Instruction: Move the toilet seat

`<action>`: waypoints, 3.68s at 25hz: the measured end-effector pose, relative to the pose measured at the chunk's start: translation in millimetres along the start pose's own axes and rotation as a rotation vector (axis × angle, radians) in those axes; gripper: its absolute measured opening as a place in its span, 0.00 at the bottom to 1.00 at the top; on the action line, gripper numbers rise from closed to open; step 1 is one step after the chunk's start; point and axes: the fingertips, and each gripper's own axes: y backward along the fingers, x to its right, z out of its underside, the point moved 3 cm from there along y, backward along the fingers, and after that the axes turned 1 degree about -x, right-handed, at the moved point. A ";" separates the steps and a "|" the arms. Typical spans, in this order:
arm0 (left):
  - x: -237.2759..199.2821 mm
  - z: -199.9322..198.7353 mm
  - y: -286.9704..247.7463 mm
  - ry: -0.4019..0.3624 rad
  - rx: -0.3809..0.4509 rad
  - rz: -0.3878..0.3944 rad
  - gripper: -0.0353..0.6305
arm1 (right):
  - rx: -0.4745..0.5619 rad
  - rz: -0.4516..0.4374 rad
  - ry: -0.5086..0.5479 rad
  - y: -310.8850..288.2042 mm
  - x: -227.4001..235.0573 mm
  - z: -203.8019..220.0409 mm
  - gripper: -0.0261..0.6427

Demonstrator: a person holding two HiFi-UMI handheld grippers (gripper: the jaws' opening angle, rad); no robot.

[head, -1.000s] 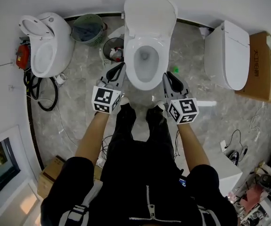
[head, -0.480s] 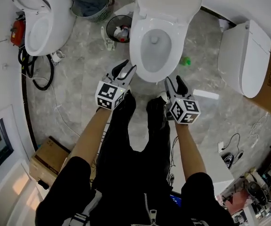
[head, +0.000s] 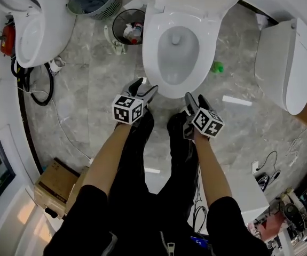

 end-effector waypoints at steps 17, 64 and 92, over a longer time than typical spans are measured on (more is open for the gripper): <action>-45.2 86.4 -81.8 0.547 -0.012 0.003 0.52 | -0.085 -0.010 -0.304 -102.1 66.4 52.2 0.52; 75.6 -303.7 42.7 0.333 0.460 -0.109 0.50 | 0.103 -0.422 -0.746 63.4 -89.0 -276.0 0.32; 49.5 -489.5 -0.4 -0.314 0.383 -0.016 0.19 | 0.367 -0.240 -1.025 -9.3 -116.2 -456.0 0.34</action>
